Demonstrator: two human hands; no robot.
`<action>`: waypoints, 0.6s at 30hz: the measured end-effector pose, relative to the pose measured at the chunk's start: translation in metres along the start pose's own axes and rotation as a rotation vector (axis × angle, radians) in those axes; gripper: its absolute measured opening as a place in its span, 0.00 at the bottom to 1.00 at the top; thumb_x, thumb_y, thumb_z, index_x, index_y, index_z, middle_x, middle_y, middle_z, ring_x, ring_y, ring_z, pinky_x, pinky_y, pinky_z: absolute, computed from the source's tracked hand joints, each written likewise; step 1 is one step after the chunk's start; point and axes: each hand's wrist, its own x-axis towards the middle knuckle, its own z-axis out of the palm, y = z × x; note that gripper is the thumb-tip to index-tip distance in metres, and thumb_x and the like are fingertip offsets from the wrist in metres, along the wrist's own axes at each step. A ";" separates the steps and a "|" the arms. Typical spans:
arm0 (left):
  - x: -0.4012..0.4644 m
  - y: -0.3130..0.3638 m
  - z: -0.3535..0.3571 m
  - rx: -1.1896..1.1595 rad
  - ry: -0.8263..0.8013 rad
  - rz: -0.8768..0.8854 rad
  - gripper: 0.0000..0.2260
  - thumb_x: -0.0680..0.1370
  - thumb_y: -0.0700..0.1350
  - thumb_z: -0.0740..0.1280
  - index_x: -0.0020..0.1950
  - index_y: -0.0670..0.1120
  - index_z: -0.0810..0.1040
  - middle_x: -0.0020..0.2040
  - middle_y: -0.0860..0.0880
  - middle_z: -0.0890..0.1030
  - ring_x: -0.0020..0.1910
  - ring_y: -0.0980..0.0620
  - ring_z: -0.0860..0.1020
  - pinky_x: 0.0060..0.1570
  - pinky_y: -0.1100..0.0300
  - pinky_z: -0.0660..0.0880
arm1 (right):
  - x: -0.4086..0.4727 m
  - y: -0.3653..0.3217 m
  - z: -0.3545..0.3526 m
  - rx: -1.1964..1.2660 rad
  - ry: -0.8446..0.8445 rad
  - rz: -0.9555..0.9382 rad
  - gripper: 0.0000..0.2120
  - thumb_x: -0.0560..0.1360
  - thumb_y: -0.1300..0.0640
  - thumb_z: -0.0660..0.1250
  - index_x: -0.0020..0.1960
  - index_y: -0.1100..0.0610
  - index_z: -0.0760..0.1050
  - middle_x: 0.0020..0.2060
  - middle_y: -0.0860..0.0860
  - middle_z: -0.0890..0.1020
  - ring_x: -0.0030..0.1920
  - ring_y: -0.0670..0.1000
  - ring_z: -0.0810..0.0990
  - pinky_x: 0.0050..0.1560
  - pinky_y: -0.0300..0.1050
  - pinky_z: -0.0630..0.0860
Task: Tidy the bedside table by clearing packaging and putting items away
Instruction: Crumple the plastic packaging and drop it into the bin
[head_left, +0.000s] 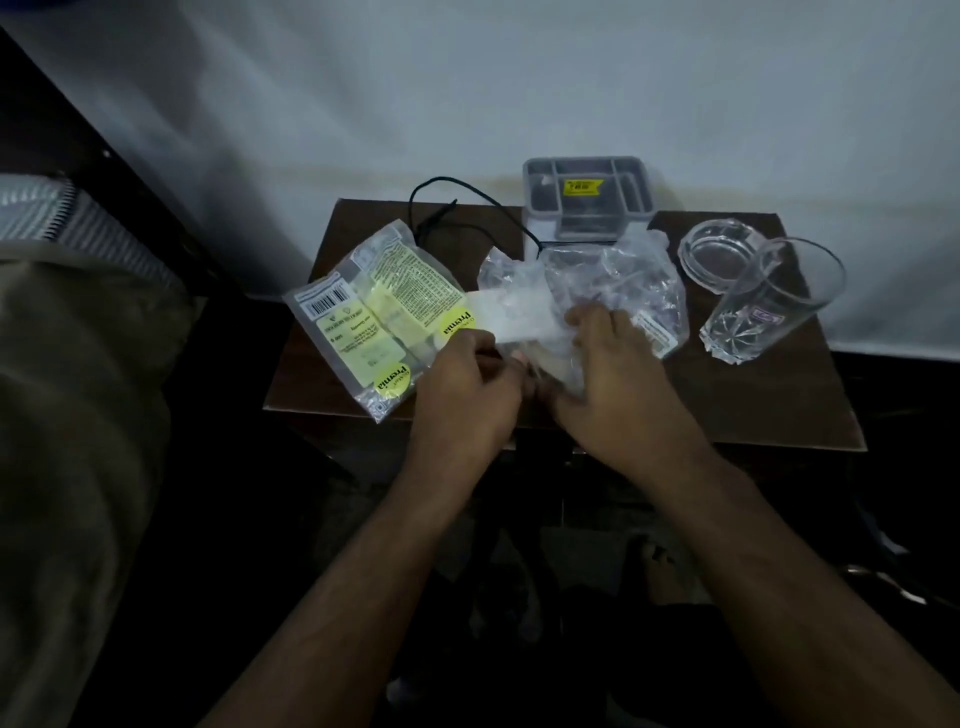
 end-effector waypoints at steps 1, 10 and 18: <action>0.000 -0.001 -0.001 -0.026 -0.014 -0.013 0.13 0.80 0.51 0.69 0.63 0.52 0.76 0.46 0.58 0.81 0.44 0.63 0.80 0.37 0.69 0.74 | 0.000 -0.003 0.002 -0.024 -0.016 -0.001 0.31 0.77 0.43 0.69 0.72 0.59 0.66 0.65 0.59 0.73 0.64 0.59 0.74 0.62 0.60 0.74; 0.000 -0.001 -0.009 0.021 -0.014 0.025 0.18 0.80 0.54 0.69 0.68 0.49 0.75 0.43 0.61 0.77 0.44 0.65 0.76 0.39 0.69 0.71 | 0.006 -0.013 -0.008 -0.093 0.145 0.011 0.16 0.75 0.60 0.69 0.62 0.56 0.76 0.56 0.56 0.78 0.59 0.60 0.76 0.59 0.57 0.75; 0.000 0.007 -0.010 -0.269 -0.025 -0.071 0.19 0.81 0.62 0.64 0.64 0.50 0.77 0.47 0.52 0.85 0.47 0.54 0.85 0.50 0.53 0.82 | 0.005 -0.023 -0.013 -0.063 0.454 -0.205 0.12 0.73 0.62 0.69 0.56 0.56 0.80 0.49 0.55 0.78 0.52 0.58 0.77 0.52 0.59 0.76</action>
